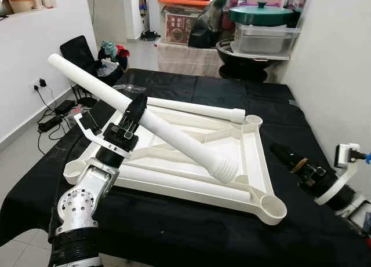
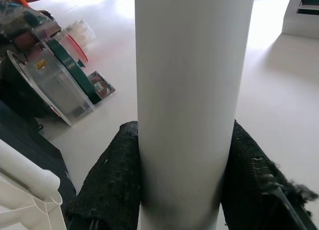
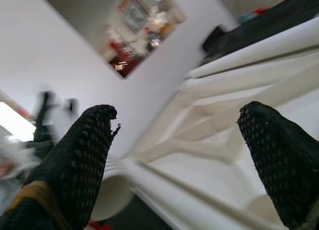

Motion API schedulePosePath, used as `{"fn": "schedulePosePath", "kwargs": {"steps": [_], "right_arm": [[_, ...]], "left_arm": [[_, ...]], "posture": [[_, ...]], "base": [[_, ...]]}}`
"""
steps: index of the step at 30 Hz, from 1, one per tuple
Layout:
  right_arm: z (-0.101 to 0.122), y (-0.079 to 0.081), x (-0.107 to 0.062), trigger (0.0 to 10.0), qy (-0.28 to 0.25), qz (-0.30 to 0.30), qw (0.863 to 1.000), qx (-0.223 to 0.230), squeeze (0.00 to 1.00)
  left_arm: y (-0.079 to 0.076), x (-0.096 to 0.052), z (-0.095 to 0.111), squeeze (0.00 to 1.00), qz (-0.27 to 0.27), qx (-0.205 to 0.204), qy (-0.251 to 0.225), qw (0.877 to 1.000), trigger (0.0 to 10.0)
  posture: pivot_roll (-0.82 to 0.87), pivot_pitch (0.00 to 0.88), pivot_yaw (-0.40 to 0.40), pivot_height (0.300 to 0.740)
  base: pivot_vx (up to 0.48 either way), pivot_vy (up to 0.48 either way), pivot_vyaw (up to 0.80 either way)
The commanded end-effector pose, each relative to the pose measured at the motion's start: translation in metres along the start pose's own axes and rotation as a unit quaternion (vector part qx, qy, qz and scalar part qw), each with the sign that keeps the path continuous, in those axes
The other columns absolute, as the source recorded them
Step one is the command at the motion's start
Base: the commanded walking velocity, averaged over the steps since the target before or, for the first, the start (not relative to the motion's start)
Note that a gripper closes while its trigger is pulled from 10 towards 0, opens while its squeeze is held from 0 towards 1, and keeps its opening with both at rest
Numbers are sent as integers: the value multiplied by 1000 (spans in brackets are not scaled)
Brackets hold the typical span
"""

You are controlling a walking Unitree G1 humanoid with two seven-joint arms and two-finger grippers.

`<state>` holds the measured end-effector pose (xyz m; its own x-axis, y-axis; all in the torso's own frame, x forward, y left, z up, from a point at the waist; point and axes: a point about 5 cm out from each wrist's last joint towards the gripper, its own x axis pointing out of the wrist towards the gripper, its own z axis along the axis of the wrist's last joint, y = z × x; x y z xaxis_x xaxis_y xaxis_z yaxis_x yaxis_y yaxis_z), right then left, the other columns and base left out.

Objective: Building children table

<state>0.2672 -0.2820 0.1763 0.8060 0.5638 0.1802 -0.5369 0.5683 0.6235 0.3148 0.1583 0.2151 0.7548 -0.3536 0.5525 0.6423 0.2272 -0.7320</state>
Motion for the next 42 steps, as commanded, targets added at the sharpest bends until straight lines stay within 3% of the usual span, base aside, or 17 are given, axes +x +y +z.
{"fn": "schedulePosePath", "kwargs": {"steps": [1, 2, 4, 6, 8, 10, 11, 12, 13, 15, 22, 26, 31, 33, 37, 38, 42], "right_arm": [[7, -10, -3, 10000, -4, -48, 998, -44, 1000], [7, -10, -3, 10000, -4, -48, 998, -44, 1000], [22, -22, 4, 10000, -14, -151, 975, -163, 1000], [31, -2, 23, 10000, 0, -136, 952, -275, 1000], [31, 8, 30, 10000, 7, -121, 945, -304, 1000], [31, 43, 54, 10000, 6, -46, 939, -341, 1000], [31, 43, 54, 10000, 6, -46, 939, -341, 1000], [30, 63, 65, 10000, 9, -2, 935, -353, 373], [28, 77, 72, 10000, 11, 30, 932, -361, 0], [24, 94, 79, 10000, 34, 87, 930, -355, 0], [2, 92, 80, 10000, 117, 138, 932, -313, 0], [-8, 89, 82, 10000, 134, 137, 929, -317, 0], [-31, 73, 96, 10000, 165, 80, 928, -323, 0], [-37, 76, 103, 10000, 172, 76, 933, -307, 0], [-38, 78, 104, 10000, 175, 81, 933, -303, 0], [-40, 80, 105, 10000, 183, 87, 931, -303, 0], [-52, 80, 107, 10000, 223, 99, 922, -301, 0]], "left_arm": [[-2, 3, 2, 0, -8, 9, 8, 1000, 0], [-2, 3, 2, 0, -8, 9, 8, 1000, 0], [-2, 5, 2, 0, -5, 25, 22, 999, 0], [-2, 8, -1, 0, 2, 57, 39, 998, 0], [-1, 9, -2, 0, 4, 66, 45, 997, 0], [0, 14, -3, 0, 10, 87, 52, 995, 0], [0, 14, -3, 0, 10, 87, 52, 995, 0], [1, 17, -2, 0, 10, 93, 55, 994, 0], [2, 19, -1, 0, 10, 100, 59, 993, 0], [3, 24, 1, 0, 6, 108, 70, 992, 0], [-6, 34, 2, 0, -39, 131, 114, 984, 0], [-9, 38, 1, 0, -58, 140, 130, 980, 0], [-30, 55, -10, 0, -138, 141, 186, 963, 0], [-34, 61, -15, 0, -162, 142, 205, 955, 0], [-34, 62, -16, 0, -165, 142, 209, 953, 0], [-33, 63, -17, 0, -167, 141, 215, 952, 941], [-33, 64, -23, 0, -177, 139, 227, 947, 1843]], "posture": [[27, 0, -65, 740], [27, 0, -65, 740], [24, 0, -60, 740], [25, 0, -53, 740], [23, 0, -50, 740], [23, 0, -48, 740], [23, 0, -48, 740], [27, 0, -50, 740], [27, 0, -49, 740], [29, 0, -46, 740], [33, 0, -52, 740], [31, 0, -50, 740], [35, 0, -40, 740], [28, 0, -30, 740], [28, 0, -30, 740], [24, 0, -26, 740], [26, 0, -34, 740]], "base": [[0, 0, 0], [0, 0, 0], [0, 0, 0], [0, 0, 0], [0, 0, 0], [0, 0, 0], [0, 0, 0], [0, 0, 0], [0, 0, 0], [0, 0, 0], [0, 0, 0], [0, 0, 0], [0, 0, 0], [0, 0, 0], [0, 0, 0], [0, 0, 0], [0, 0, 0]]}}
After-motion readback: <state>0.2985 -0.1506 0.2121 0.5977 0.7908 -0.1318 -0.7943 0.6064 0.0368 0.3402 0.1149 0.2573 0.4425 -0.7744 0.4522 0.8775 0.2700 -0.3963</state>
